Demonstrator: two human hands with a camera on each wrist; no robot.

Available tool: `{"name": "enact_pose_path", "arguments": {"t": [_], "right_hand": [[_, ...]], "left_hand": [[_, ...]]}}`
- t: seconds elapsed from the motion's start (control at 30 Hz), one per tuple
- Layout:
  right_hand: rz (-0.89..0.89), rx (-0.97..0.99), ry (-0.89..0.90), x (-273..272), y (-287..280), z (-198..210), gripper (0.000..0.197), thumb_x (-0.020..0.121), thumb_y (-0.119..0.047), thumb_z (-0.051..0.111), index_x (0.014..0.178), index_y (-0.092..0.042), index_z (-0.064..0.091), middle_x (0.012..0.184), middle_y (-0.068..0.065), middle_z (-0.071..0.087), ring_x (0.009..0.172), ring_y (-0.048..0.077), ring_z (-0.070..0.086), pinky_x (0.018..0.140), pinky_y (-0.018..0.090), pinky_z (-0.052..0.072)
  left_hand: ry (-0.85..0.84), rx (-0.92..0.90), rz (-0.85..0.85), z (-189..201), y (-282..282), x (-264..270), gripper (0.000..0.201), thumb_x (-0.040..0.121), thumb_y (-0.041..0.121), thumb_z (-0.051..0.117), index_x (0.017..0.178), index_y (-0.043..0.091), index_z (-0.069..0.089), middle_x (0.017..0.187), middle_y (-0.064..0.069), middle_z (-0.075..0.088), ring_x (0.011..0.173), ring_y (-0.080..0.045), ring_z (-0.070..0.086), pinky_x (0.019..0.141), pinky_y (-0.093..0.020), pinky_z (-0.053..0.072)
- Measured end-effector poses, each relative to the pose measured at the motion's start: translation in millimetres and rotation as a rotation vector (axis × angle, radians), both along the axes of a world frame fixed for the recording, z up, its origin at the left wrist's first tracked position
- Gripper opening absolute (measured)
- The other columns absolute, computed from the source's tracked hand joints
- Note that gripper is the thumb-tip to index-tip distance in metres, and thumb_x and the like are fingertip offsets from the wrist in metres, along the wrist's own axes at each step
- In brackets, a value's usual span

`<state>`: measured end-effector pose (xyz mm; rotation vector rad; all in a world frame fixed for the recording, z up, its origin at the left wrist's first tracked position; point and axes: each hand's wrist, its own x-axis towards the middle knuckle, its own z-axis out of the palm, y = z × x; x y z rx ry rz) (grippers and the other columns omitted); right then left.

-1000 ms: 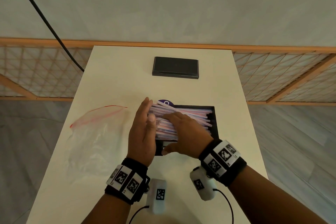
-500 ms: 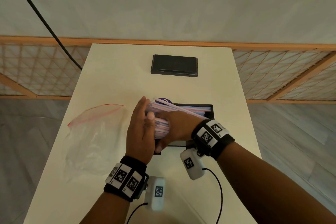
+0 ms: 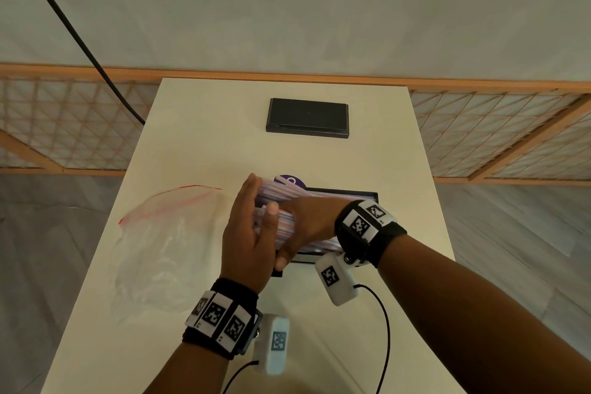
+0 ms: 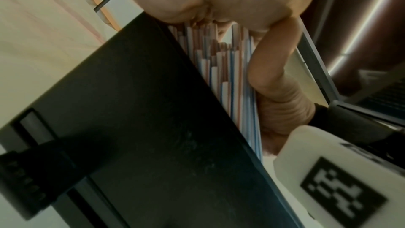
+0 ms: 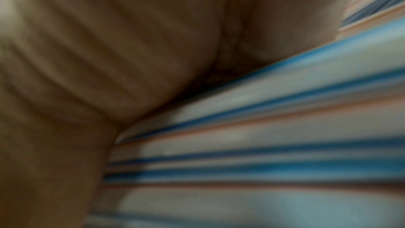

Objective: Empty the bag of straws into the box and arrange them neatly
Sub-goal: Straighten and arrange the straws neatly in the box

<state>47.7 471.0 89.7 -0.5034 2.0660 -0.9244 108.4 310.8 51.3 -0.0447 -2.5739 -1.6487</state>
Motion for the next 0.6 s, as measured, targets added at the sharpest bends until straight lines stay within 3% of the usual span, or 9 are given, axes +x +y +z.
{"name": "enact_pose_path", "arguments": {"t": [0.13, 0.23, 0.4, 0.6], "right_hand": [[-0.003, -0.024, 0.009, -0.6, -2.3, 1.2, 0.074, 0.058, -0.054, 0.091, 0.125, -0.037, 0.064, 0.122, -0.015, 0.071, 0.119, 0.006, 0.062, 0.112, 0.039, 0.045], [-0.009, -0.019, 0.017, -1.2, -4.1, 2.2, 0.075, 0.056, -0.058, 0.09, 0.124, -0.039, 0.064, 0.121, -0.015, 0.071, 0.118, 0.007, 0.062, 0.111, 0.041, 0.045], [-0.005, -0.013, 0.002, -0.9, -3.9, 9.3, 0.066, 0.062, -0.05, 0.092, 0.121, -0.038, 0.065, 0.119, -0.014, 0.072, 0.115, 0.007, 0.062, 0.11, 0.042, 0.046], [-0.015, -0.007, -0.02, 1.7, -8.1, 11.9, 0.069, 0.058, -0.056, 0.091, 0.119, -0.038, 0.065, 0.117, -0.012, 0.073, 0.113, 0.009, 0.065, 0.108, 0.043, 0.048]], "left_hand": [[0.053, 0.002, 0.029, 0.1, 0.1, 1.5, 0.065, 0.102, 0.05, 0.037, 0.157, 0.017, 0.041, 0.16, 0.005, 0.045, 0.143, -0.005, 0.045, 0.116, -0.036, 0.046], [0.061, 0.012, 0.046, -0.2, -1.4, 2.4, 0.063, 0.102, 0.048, 0.037, 0.156, 0.016, 0.043, 0.157, 0.006, 0.048, 0.141, -0.005, 0.048, 0.115, -0.032, 0.046], [0.053, 0.019, 0.072, 0.3, -3.8, 4.1, 0.061, 0.102, 0.048, 0.04, 0.154, 0.017, 0.047, 0.153, 0.004, 0.054, 0.138, -0.009, 0.053, 0.112, -0.036, 0.05], [0.053, 0.02, 0.089, 6.2, -5.4, 8.9, 0.059, 0.102, 0.051, 0.038, 0.151, 0.019, 0.051, 0.149, 0.008, 0.057, 0.133, -0.01, 0.057, 0.107, -0.043, 0.054]]}}
